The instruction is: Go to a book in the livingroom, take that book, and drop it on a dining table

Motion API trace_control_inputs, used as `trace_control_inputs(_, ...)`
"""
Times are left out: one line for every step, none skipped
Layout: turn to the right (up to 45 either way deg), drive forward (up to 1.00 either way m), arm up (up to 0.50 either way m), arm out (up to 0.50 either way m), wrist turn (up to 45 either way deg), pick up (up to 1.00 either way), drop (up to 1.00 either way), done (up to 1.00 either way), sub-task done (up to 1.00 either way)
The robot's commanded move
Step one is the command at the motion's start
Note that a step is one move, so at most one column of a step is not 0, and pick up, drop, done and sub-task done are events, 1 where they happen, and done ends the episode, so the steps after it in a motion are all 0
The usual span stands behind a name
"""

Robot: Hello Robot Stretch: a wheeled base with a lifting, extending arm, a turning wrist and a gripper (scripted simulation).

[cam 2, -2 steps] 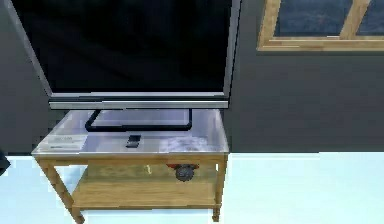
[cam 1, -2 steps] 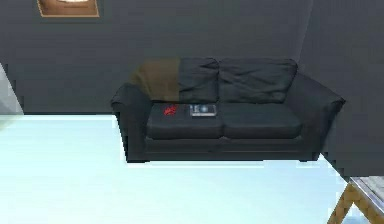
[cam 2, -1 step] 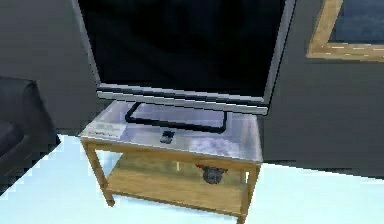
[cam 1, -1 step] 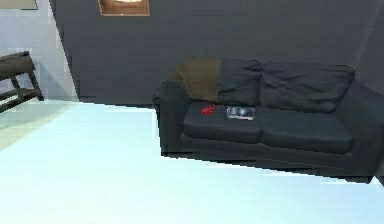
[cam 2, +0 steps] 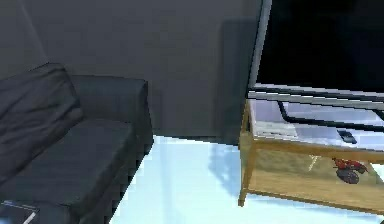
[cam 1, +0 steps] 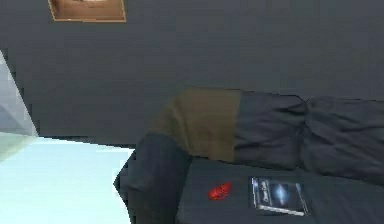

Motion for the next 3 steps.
trace_control_inputs(-45.0, 0.00, 0.00, 0.00, 0.0, 0.00, 0.00, 0.00, 0.00)
trace_control_inputs(-6.0, 0.00, 0.00, 0.00, 0.0, 0.00, 0.00, 0.00, 0.00)
trace_control_inputs(0.0, 0.05, 0.00, 0.00, 0.0, 0.00, 0.00, 0.00, 0.00)
